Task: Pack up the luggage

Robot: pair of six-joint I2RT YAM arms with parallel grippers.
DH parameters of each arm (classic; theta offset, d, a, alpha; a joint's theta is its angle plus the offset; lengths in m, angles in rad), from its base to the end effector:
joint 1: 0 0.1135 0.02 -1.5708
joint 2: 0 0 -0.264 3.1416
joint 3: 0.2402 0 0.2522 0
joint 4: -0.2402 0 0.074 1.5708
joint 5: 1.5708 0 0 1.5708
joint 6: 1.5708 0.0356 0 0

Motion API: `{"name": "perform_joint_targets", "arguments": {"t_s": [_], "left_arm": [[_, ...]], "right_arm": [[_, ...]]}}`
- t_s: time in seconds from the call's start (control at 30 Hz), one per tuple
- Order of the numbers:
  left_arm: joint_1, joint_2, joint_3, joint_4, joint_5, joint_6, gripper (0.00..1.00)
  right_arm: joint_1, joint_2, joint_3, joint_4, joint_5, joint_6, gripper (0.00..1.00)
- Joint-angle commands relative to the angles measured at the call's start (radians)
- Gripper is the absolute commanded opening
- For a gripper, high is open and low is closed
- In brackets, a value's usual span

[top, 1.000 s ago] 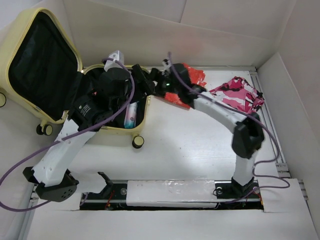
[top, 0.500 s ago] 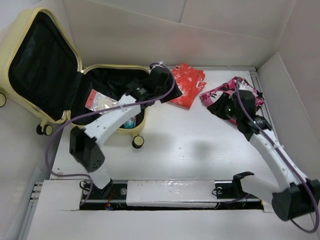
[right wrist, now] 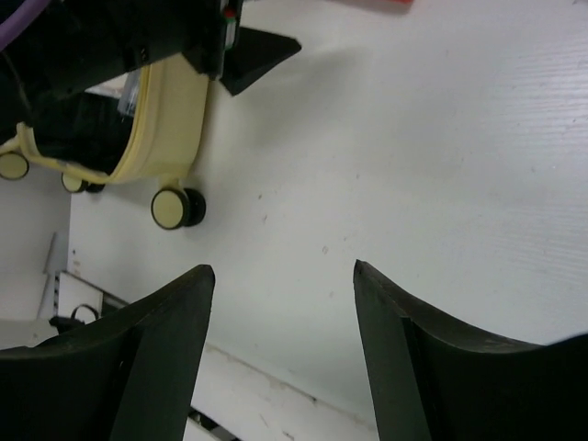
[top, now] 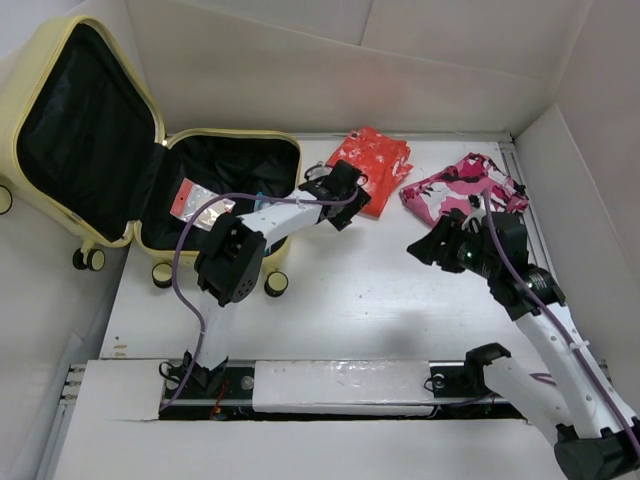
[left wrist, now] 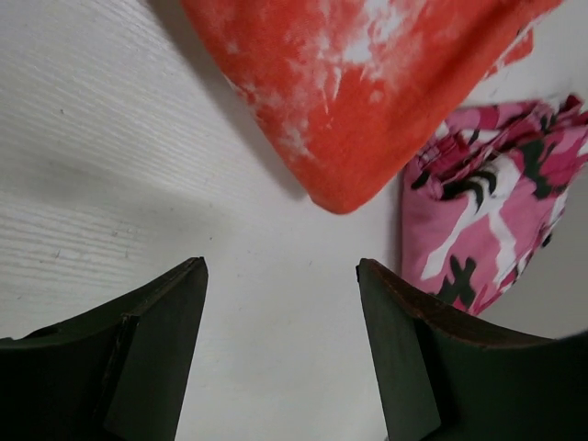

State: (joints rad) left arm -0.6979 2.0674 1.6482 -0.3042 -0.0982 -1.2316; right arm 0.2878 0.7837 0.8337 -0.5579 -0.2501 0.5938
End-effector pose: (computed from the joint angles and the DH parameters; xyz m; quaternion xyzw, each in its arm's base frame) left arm 0.3669 -0.3032 0.2283 -0.2595 0.8729 -0.3120 0.2707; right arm 0.1600 0.0565 0.3193 0.0679 0.8550 0.3118 0.4089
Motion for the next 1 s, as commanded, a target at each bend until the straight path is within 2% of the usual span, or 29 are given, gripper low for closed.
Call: {"name": "perform_joint_targets", "arguments": {"t_s": [0.0, 0.2, 0.3, 0.47, 0.57, 0.73, 0.8, 0.97], "left_arm": [[0.006, -0.030, -0.030, 0.069, -0.081, -0.183, 0.63], [0.017, -0.001, -0.103, 0.108, -0.150, -0.328, 0.63], [0.026, 0.040, -0.048, 0.071, -0.159, -0.354, 0.55], [0.057, 0.125, 0.044, 0.036, -0.198, -0.367, 0.55], [0.069, 0.187, 0.140, -0.050, -0.218, -0.367, 0.57], [0.078, 0.235, 0.192, -0.021, -0.207, -0.376, 0.58], [0.078, 0.281, 0.234, -0.061, -0.207, -0.385, 0.58], [0.078, 0.339, 0.331, -0.090, -0.224, -0.384, 0.51]], "right_arm": [[0.025, -0.058, 0.004, -0.054, -0.057, -0.037, 0.69], [0.080, -0.106, 0.004, -0.146, -0.069, -0.095, 0.69], [0.109, -0.126, 0.015, -0.171, -0.058, -0.095, 0.69], [0.145, -0.161, 0.025, -0.206, -0.058, -0.115, 0.70], [0.154, -0.185, 0.035, -0.206, -0.058, -0.115, 0.70], [0.183, -0.196, 0.035, -0.206, -0.058, -0.124, 0.70], [0.183, -0.205, 0.035, -0.206, -0.058, -0.124, 0.70], [0.192, -0.205, 0.053, -0.215, -0.058, -0.124, 0.70]]}}
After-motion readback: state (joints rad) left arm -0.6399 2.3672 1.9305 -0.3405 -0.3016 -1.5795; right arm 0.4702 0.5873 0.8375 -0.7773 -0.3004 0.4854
